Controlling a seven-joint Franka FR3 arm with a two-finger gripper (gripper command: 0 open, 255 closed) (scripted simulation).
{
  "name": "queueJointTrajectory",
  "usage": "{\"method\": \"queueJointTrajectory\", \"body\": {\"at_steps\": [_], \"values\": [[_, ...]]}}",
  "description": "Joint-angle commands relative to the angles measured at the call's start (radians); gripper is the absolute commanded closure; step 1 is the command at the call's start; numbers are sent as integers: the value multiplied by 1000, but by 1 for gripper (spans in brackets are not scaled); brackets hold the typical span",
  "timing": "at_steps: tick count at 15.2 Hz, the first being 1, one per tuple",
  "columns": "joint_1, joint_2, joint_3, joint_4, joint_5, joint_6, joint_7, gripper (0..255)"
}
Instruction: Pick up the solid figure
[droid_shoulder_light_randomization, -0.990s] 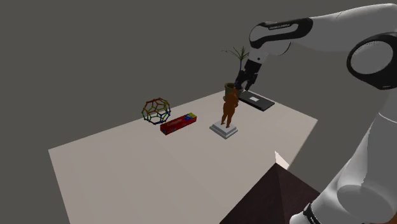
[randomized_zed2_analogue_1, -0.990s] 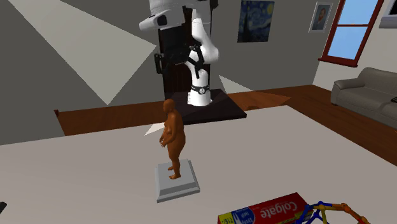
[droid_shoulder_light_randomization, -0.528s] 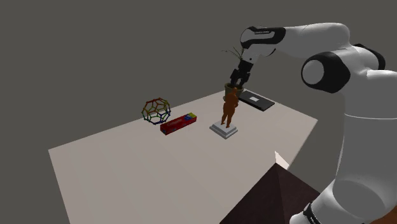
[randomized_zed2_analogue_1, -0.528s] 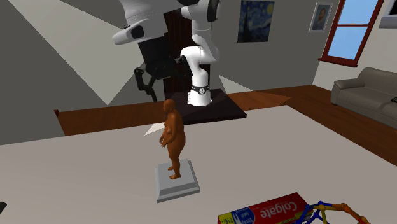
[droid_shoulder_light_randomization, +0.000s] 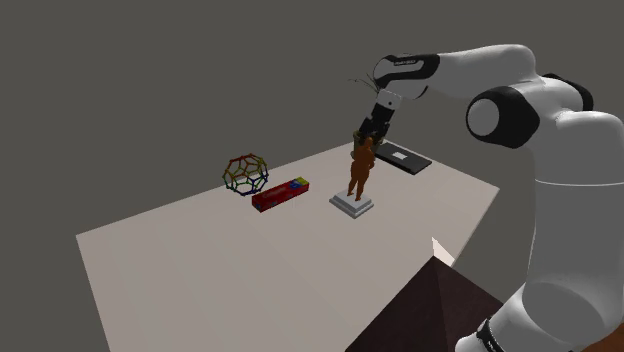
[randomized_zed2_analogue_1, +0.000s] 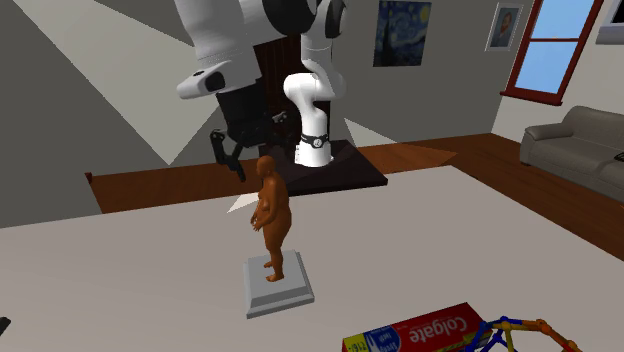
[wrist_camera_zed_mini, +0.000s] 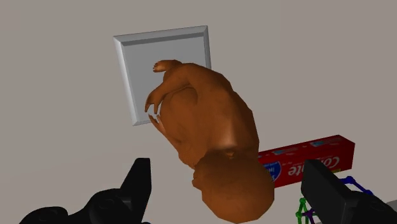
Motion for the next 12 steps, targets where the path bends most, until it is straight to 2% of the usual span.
{"method": "queueJointTrajectory", "body": {"at_steps": [1,2,12], "values": [[3,0,1,-7,1,8,0,0],[3,0,1,-8,1,9,0,255],[2,-2,0,3,-1,-3,4,255]]}}
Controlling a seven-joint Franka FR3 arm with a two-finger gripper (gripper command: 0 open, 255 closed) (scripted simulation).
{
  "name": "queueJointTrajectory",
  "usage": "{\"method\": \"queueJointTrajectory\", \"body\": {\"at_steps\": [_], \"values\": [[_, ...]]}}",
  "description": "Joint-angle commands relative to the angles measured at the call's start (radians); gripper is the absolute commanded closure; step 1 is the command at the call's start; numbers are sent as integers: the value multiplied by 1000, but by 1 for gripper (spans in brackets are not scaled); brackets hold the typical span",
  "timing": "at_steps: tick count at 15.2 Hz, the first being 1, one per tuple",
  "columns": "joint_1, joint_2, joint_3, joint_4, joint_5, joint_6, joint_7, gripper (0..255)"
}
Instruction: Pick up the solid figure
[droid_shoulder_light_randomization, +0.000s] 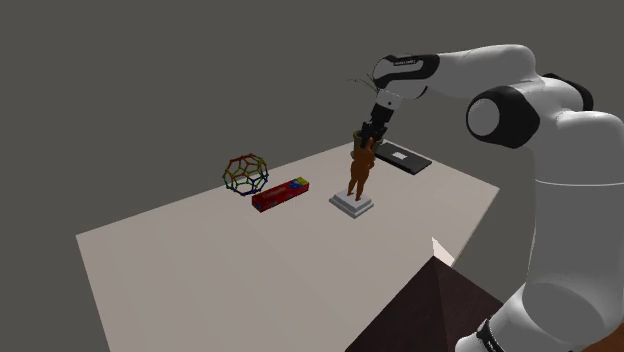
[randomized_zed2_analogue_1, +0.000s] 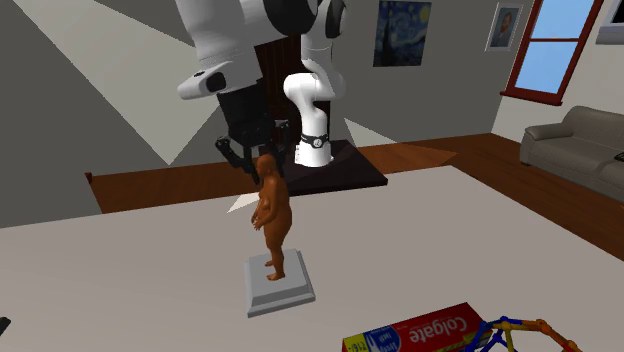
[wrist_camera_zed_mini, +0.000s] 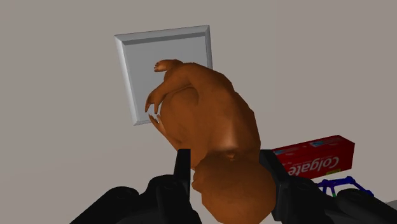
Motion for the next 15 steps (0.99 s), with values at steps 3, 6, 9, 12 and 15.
{"method": "queueJointTrajectory", "body": {"at_steps": [3,6,9,12,15], "values": [[-4,-5,-2,40,-4,-42,12,255],[-8,-7,-3,77,-7,-79,22,255],[-14,-6,-3,119,-9,-118,32,255],[-20,-2,-4,165,-9,-159,43,255],[-26,3,-4,201,-9,-189,50,255]]}}
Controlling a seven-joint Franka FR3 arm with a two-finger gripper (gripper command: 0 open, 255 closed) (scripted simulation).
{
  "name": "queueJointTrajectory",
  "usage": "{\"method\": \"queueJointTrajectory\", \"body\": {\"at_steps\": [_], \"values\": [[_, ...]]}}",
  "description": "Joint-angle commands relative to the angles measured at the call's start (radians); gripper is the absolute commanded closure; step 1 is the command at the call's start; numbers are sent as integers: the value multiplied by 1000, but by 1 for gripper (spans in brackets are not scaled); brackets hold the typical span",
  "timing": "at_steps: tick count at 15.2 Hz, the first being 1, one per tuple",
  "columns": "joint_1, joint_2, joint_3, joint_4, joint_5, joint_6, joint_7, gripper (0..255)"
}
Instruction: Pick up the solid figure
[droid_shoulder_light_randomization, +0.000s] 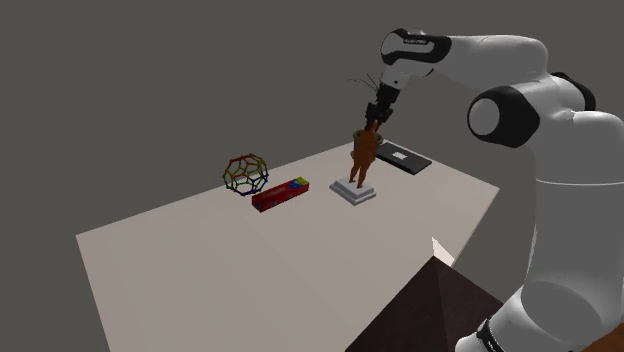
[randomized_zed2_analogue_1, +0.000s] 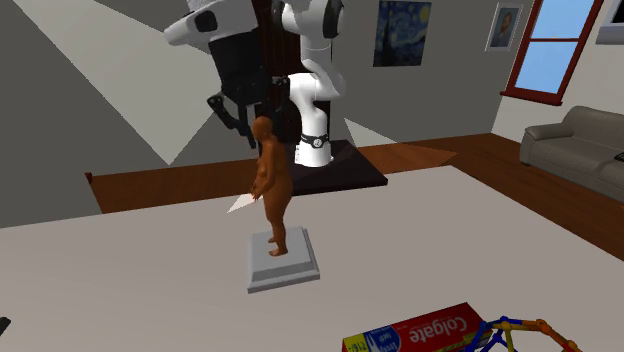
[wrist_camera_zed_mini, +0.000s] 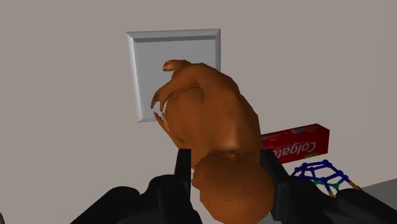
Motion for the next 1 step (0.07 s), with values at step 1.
{"method": "queueJointTrajectory", "body": {"at_steps": [1], "values": [[-1,2,0,13,1,-9,3,255]]}}
